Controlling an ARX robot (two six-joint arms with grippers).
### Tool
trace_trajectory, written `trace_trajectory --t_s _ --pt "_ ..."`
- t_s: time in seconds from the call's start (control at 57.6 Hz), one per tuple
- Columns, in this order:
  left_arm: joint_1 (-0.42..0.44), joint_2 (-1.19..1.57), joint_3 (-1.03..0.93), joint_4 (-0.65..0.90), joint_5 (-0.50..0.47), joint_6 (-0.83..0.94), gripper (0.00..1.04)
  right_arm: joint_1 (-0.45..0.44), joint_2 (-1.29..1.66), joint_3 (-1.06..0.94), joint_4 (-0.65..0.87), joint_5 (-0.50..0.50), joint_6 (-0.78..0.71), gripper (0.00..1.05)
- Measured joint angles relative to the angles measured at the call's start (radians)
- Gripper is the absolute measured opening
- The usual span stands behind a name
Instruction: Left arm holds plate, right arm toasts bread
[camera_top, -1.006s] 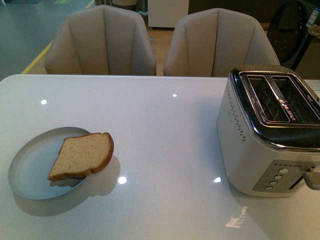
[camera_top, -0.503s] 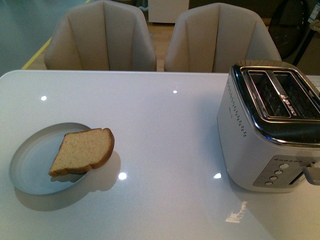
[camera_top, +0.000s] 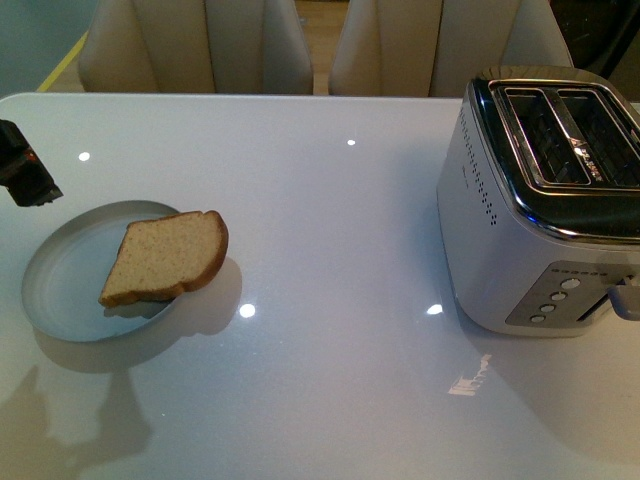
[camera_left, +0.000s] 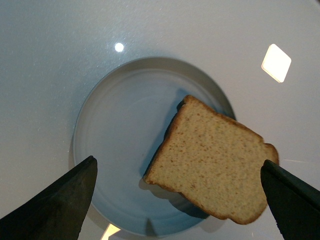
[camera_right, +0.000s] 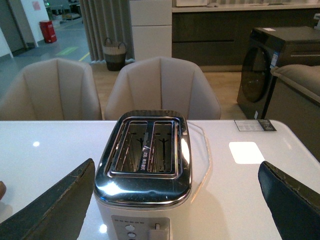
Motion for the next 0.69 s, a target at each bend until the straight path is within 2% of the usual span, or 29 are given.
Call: trace_trajectory --t_s 0.399,0.694 --pt "0.014 0.306 0.163 -0.040 -0.092 -0.234 0.97 0.000 0.000 0.000 0.000 0.000 0.000 0.96" --pt "0.011 0.433 0.227 -0.043 -0.151 -0.261 0.97 0.000 0.000 0.000 0.000 0.000 0.000 0.96"
